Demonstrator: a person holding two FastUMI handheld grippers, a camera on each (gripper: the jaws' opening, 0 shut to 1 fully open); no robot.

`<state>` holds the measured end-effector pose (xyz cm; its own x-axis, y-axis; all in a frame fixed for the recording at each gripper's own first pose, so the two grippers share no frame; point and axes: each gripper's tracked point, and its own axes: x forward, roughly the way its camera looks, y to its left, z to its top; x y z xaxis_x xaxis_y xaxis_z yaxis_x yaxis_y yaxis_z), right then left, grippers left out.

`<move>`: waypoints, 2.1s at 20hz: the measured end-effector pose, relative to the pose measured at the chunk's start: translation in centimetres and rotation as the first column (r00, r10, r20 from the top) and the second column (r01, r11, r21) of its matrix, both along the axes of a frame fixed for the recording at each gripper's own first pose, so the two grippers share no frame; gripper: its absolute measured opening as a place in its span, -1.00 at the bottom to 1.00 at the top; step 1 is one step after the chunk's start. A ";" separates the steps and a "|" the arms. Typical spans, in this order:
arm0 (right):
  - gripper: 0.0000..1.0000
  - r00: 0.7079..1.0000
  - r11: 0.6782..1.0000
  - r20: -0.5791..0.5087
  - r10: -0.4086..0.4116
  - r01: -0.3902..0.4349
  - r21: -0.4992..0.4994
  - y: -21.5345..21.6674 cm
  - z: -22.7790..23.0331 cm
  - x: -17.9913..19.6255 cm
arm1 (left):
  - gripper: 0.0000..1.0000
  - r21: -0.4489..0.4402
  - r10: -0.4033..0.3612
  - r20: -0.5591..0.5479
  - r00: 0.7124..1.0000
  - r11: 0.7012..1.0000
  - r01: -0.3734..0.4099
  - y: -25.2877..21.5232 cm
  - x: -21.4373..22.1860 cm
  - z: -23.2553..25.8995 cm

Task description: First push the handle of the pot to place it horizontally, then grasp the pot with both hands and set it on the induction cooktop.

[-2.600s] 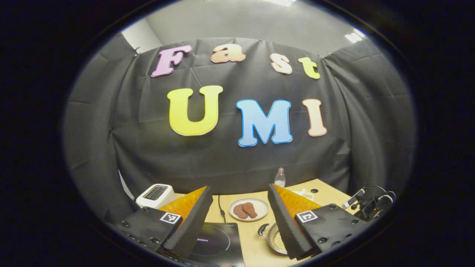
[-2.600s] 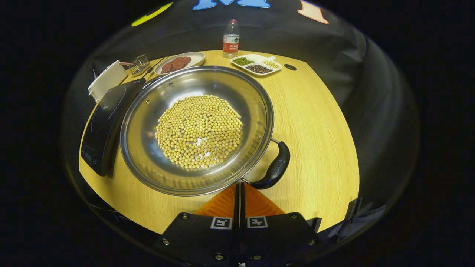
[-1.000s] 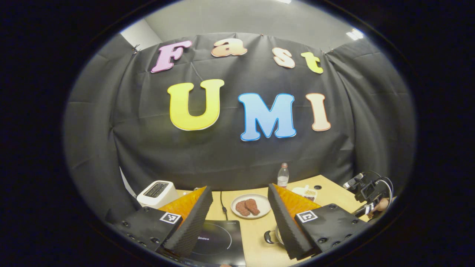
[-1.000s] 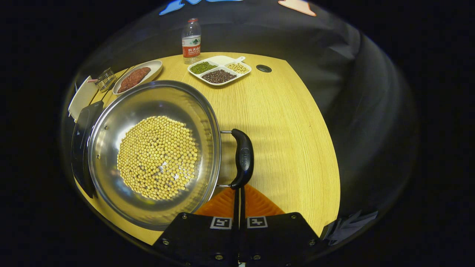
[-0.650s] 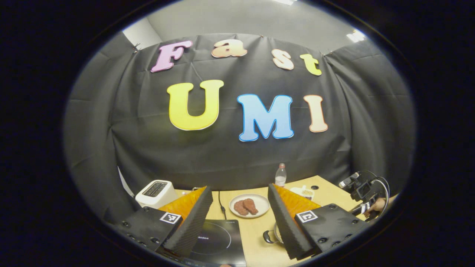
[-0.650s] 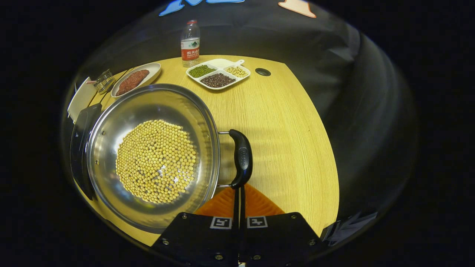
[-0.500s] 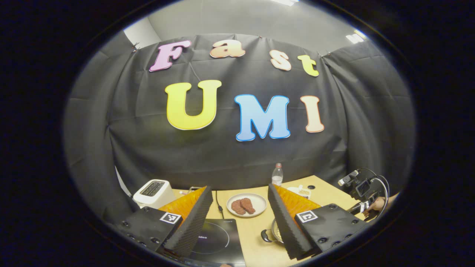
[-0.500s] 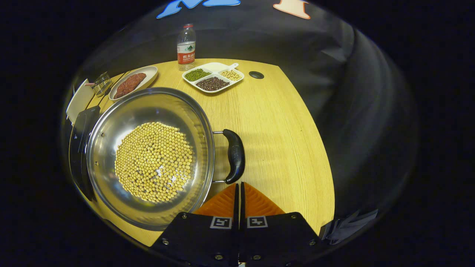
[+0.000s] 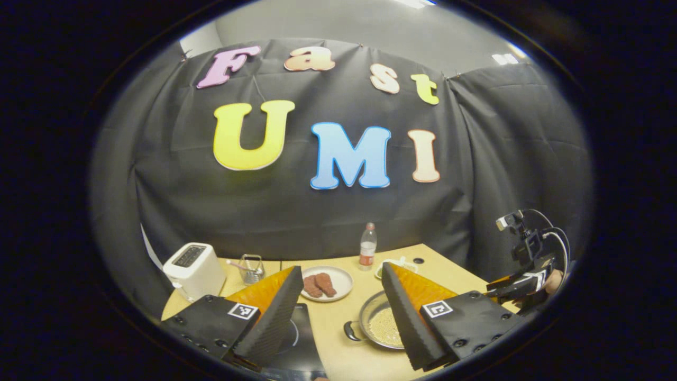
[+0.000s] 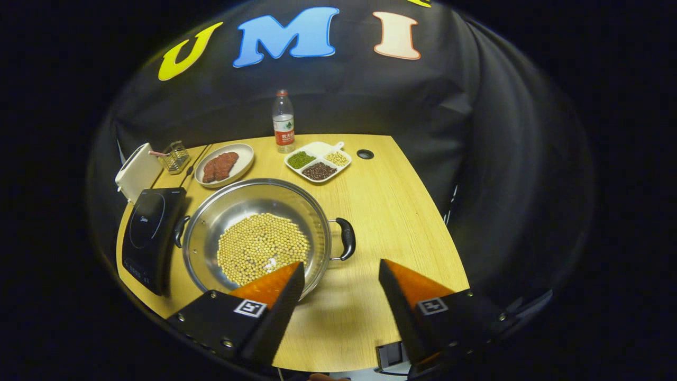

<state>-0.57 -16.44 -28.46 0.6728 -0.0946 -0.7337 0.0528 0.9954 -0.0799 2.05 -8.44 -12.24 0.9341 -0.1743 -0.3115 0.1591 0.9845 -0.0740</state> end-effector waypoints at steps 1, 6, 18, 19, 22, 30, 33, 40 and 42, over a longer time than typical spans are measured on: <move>0.84 1.000 1.000 0.010 0.015 -0.015 -0.004 -0.1 0.1 0.1 | 0.94 -0.019 -0.002 -0.043 0.999 1.000 0.001 -0.7 0.2 -1.4; 0.76 0.998 0.997 0.007 0.065 -0.065 0.028 -0.1 -1.5 0.8 | 0.92 -0.055 -0.014 -0.258 0.966 0.998 0.000 -3.8 0.5 -8.9; 0.77 0.987 0.989 -0.074 0.144 -0.140 0.058 -1.7 -6.9 5.2 | 0.92 0.061 0.069 -0.578 0.813 0.997 -0.042 -3.8 1.6 -24.9; 0.76 0.986 0.989 -0.081 0.144 -0.139 0.057 -2.0 -7.3 5.5 | 0.95 0.064 0.079 -0.589 0.804 0.997 -0.051 -3.6 1.7 -25.9; 0.77 0.984 0.988 -0.106 0.142 -0.135 0.071 -2.1 -8.4 6.5 | 0.92 0.067 0.098 -0.618 0.780 0.995 -0.071 -3.3 2.7 -28.0; 0.70 0.974 0.984 -0.162 0.156 -0.140 0.107 -1.3 -11.1 8.4 | 0.77 0.108 0.097 -0.666 0.739 0.994 -0.033 -3.7 4.4 -31.7; 0.38 0.972 0.980 -0.163 0.171 -0.150 0.132 -0.8 -11.3 8.7 | 0.58 0.110 0.083 -0.671 0.737 0.994 -0.012 -4.3 4.7 -32.2; 0.16 0.971 0.977 -0.171 0.165 -0.138 0.162 -0.8 -11.3 8.7 | 0.22 0.137 0.090 -0.672 0.735 0.991 0.005 -4.2 4.9 -31.9; 0.16 0.969 0.977 -0.188 0.158 -0.125 0.175 -0.9 -11.2 8.2 | 0.29 0.142 0.086 -0.667 0.740 0.990 0.012 -4.3 5.1 -31.5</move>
